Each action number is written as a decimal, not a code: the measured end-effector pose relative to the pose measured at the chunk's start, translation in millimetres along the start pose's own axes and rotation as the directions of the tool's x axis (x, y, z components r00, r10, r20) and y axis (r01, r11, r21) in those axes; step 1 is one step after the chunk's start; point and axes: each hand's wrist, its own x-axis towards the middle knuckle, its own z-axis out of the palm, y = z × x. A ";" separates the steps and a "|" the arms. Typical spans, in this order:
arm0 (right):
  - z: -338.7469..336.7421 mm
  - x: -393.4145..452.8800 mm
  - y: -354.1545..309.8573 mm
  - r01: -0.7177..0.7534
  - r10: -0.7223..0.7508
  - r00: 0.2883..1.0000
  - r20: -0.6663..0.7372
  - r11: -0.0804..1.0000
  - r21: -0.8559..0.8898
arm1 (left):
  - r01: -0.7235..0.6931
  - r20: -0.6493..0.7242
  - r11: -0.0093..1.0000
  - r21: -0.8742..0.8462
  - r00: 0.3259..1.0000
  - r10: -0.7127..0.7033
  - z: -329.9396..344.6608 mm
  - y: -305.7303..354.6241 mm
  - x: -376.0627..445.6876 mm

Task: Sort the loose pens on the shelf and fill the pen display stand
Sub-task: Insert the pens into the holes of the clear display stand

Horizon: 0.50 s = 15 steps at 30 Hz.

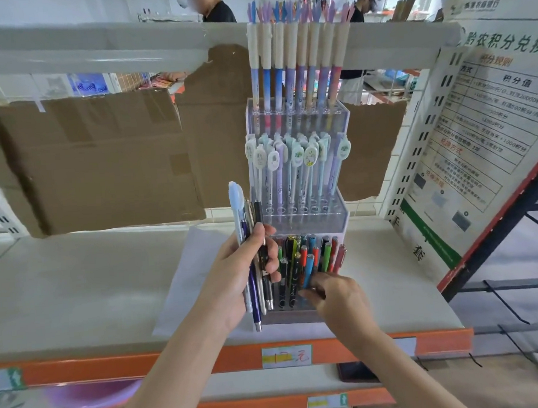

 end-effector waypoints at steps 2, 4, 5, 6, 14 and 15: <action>-6.1 -2.0 -0.2 -0.034 0.034 0.999 0.013 0.998 0.060 | 0.021 0.005 1.000 -0.006 1.000 -0.021 2.3 -0.3 -0.5; -16.7 -5.5 -1.7 -0.054 0.055 0.998 -0.010 0.994 0.091 | 0.033 0.007 0.999 -0.018 0.999 -0.033 5.2 -0.6 -0.3; -23.7 -7.1 -3.8 -0.042 0.046 0.998 -0.035 0.992 0.122 | 0.032 0.002 0.999 -0.023 0.999 -0.032 6.7 -0.6 0.1; -31.8 -8.6 -7.9 -0.013 0.025 0.997 -0.066 0.985 0.172 | 0.029 -0.007 0.999 -0.025 1.000 -0.029 7.8 -0.3 0.5; -86.7 3.0 -61.6 0.166 -0.130 0.986 -0.106 0.847 0.505 | 0.062 -0.036 0.997 0.043 0.998 -0.060 25.2 5.2 10.3; -87.1 5.5 -64.9 0.176 -0.140 0.984 -0.109 0.850 0.497 | 0.049 -0.022 0.998 0.049 0.999 -0.048 28.9 6.5 11.5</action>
